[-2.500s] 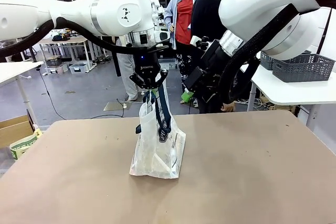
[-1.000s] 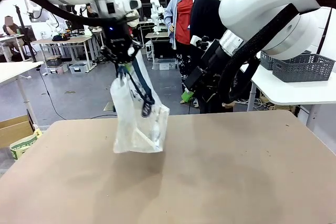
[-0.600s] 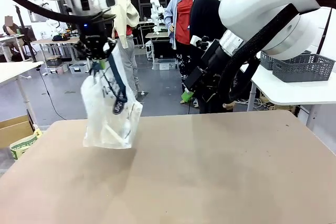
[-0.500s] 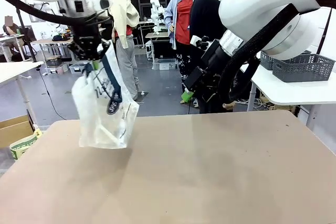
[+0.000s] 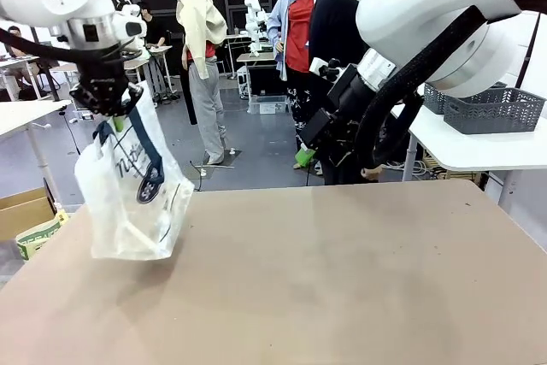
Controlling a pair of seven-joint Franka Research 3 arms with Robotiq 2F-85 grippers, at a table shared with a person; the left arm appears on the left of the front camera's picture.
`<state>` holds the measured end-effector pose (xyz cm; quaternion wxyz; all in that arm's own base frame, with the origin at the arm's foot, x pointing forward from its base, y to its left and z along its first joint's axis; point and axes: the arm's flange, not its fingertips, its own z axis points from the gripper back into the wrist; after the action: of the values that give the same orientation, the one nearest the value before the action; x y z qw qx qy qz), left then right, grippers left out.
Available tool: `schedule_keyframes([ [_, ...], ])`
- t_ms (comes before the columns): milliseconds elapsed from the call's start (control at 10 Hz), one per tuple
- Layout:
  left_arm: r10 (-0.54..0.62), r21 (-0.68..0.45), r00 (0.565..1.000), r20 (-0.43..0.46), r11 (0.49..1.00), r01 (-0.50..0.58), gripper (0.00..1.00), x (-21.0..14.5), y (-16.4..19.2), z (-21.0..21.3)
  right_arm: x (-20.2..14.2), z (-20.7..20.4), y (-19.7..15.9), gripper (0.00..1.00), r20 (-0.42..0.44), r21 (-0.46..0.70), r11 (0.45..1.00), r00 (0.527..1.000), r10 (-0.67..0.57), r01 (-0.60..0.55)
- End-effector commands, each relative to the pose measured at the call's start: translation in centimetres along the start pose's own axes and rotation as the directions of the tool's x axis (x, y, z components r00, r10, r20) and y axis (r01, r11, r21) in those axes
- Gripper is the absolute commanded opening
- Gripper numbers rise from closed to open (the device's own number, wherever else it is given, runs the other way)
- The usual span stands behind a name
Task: Transfer purchased items from the store into the shopping bag.
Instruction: Move the Reusable shopping bag to the right side of the table.
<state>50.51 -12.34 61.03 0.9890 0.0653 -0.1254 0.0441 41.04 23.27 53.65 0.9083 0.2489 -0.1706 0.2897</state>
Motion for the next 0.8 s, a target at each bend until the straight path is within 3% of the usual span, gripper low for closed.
schedule_keyframes([
  [0,-0.037,0.019,0.999,0.033,0.999,0.036,0.00,-1.8,1.6,-1.0,-0.1,-0.1,0.0,1.00,-0.001,0.002,1.000,1.000,-0.011,0.011],
  [700,-0.029,0.023,0.999,0.023,0.999,0.028,0.00,-3.7,4.1,-5.9,-0.1,-0.1,0.0,1.00,-0.001,0.002,1.000,1.000,-0.011,0.011],
])
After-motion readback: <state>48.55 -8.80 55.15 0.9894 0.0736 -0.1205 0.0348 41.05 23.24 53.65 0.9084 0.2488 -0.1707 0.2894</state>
